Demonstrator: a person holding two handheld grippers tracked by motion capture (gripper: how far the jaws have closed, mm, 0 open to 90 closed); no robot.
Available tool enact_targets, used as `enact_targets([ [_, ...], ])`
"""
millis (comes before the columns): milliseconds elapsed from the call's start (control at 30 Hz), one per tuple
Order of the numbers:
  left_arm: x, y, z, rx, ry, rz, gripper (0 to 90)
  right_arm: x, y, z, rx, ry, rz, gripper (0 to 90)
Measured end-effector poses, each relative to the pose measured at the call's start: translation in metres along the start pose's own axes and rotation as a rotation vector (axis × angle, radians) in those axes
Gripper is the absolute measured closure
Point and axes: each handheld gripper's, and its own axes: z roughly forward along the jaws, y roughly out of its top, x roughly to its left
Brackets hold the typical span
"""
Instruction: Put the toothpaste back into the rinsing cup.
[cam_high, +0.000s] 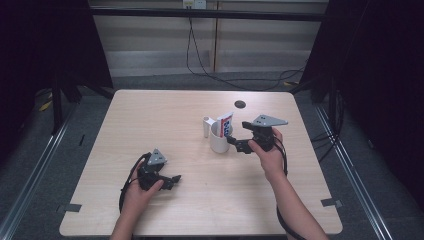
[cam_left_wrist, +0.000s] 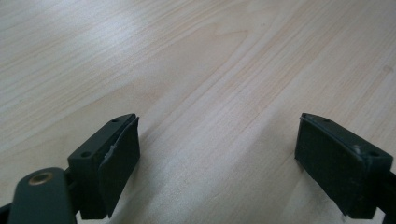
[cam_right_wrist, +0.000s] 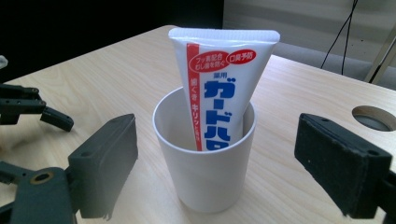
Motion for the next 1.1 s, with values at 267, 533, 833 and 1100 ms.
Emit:
enact_targets([
  [267,0.000,0.000,0.000,0.000,0.001,0.000,14.0,0.000,-0.004,-0.008,0.012,0.010,-0.007,13.1],
  [533,0.000,0.000,0.000,-0.001,-0.003,-0.004,14.0,-0.001,-0.010,-0.015,0.034,0.015,-0.027,13.2],
  [833,0.000,0.000,0.000,-0.001,-0.003,-0.004,14.0,0.003,-0.022,-0.021,0.052,0.033,-0.040,13.1],
  [1100,0.000,0.000,0.000,0.000,-0.002,-0.002,14.0,0.007,-0.034,-0.025,0.066,0.056,-0.041,13.2],
])
